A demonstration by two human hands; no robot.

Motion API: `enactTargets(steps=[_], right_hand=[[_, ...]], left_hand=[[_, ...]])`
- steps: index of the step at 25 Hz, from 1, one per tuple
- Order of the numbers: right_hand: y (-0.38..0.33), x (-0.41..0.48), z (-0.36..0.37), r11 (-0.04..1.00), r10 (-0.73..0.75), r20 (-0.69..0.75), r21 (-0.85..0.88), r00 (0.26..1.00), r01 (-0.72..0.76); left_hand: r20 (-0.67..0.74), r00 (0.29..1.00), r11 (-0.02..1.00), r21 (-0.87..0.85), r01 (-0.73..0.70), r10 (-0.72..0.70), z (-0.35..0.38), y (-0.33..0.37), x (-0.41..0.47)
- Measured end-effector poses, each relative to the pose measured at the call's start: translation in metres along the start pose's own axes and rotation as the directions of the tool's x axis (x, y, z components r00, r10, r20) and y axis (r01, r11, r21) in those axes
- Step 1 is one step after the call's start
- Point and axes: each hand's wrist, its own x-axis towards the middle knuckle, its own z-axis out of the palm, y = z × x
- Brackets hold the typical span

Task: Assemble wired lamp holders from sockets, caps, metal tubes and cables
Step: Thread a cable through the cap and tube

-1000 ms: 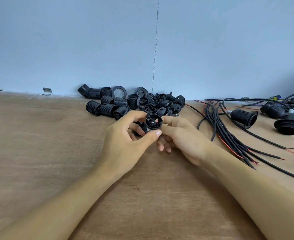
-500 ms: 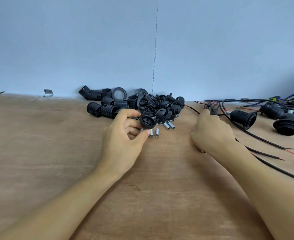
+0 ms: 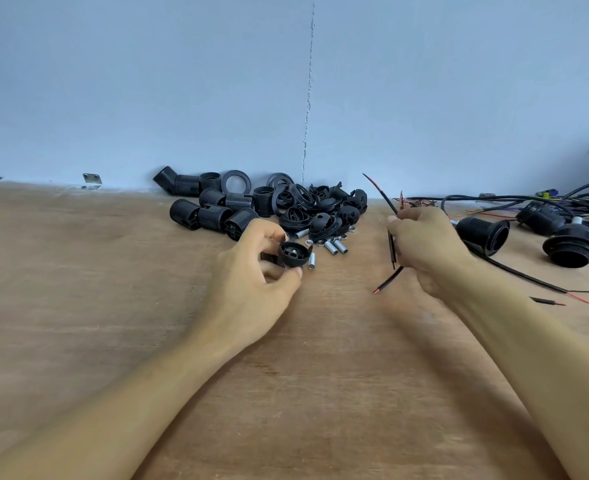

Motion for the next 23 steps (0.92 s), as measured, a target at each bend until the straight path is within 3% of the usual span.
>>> enactTargets(steps=[2,4,6,8,10,13,15,18,23], right_hand=[[-0.005,0.001,0.001,0.96,0.097,0.105,0.253,0.99,-0.12],[-0.01,0.0,0.0,0.817,0.167,0.236,0.51,0.957,-0.269],[-0.014,-0.004,-0.001,0.645,0.181,0.385,0.648,0.905,-0.404],[-0.016,-0.01,0.0,0.574,0.101,0.47,0.692,0.877,-0.438],[-0.017,-0.016,0.002,0.597,-0.04,0.47,0.719,0.882,-0.356],[-0.019,-0.027,0.01,0.792,-0.228,0.456,0.601,0.86,-0.109],[-0.016,-0.035,0.017,0.86,-0.272,0.507,0.51,0.818,-0.03],[-0.014,-0.041,0.023,0.846,-0.293,0.499,0.533,0.815,-0.023],[-0.019,-0.04,0.017,0.783,-0.384,0.365,0.616,0.848,0.089]], left_hand=[[-0.011,1.0,1.0,-0.006,-0.003,0.003,0.0,0.0,0.0],[-0.006,1.0,1.0,-0.006,-0.011,0.011,-0.001,0.0,0.0],[0.016,1.0,1.0,0.003,-0.019,0.019,-0.001,0.0,0.0],[0.033,0.999,0.999,0.024,-0.04,0.039,-0.002,0.0,-0.001],[0.04,0.997,0.996,0.054,-0.073,0.071,-0.003,0.0,-0.001],[0.026,0.994,0.991,0.082,-0.104,0.102,-0.003,0.001,-0.001],[0.018,0.994,0.99,0.094,-0.107,0.105,-0.002,0.001,0.0],[0.01,0.994,0.989,0.099,-0.106,0.105,-0.002,0.0,0.0],[0.003,0.994,0.988,0.109,-0.107,0.107,-0.003,-0.001,0.001]])
